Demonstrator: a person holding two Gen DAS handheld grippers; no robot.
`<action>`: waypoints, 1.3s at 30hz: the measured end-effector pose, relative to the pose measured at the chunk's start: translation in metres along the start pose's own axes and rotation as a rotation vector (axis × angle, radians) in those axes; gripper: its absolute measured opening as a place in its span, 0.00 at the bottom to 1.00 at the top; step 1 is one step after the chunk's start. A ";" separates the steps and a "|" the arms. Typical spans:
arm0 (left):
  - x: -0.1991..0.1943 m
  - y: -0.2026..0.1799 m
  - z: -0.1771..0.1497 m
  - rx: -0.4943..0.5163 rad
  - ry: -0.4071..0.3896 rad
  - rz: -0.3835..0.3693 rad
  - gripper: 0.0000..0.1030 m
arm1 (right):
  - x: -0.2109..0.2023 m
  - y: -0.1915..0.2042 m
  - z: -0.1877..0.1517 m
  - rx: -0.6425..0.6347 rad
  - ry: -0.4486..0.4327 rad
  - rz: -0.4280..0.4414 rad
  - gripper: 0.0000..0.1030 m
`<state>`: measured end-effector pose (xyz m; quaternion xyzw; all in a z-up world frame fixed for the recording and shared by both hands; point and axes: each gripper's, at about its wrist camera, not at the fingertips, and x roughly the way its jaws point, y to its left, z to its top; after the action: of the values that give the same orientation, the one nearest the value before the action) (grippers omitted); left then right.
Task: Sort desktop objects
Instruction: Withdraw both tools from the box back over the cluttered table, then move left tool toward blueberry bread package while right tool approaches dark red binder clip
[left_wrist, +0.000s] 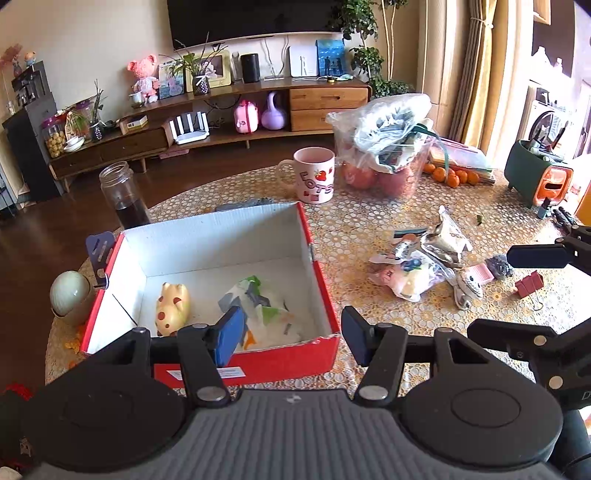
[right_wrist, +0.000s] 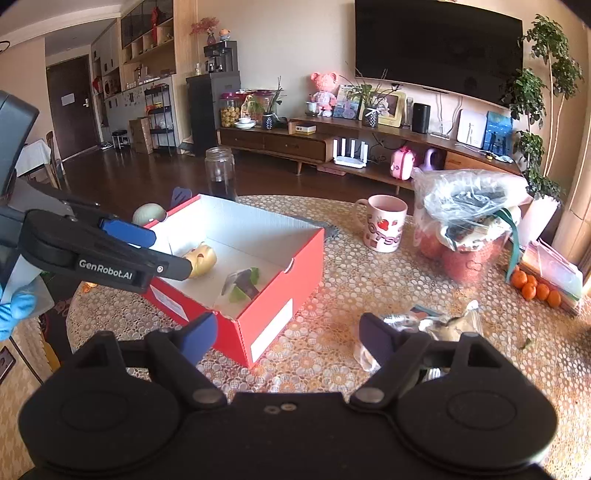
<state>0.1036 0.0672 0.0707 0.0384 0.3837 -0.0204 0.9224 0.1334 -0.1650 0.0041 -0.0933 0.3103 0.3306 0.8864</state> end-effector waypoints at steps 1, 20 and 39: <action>-0.001 -0.007 -0.003 0.004 -0.002 -0.006 0.56 | -0.005 -0.004 -0.004 0.007 -0.002 -0.007 0.81; 0.014 -0.117 -0.033 0.087 -0.032 -0.115 0.56 | -0.063 -0.070 -0.087 0.095 -0.023 -0.191 0.82; 0.107 -0.149 0.001 0.074 0.084 -0.134 0.81 | -0.040 -0.151 -0.129 0.162 0.038 -0.316 0.82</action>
<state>0.1693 -0.0819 -0.0127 0.0475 0.4227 -0.0948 0.9000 0.1443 -0.3490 -0.0796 -0.0754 0.3343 0.1590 0.9259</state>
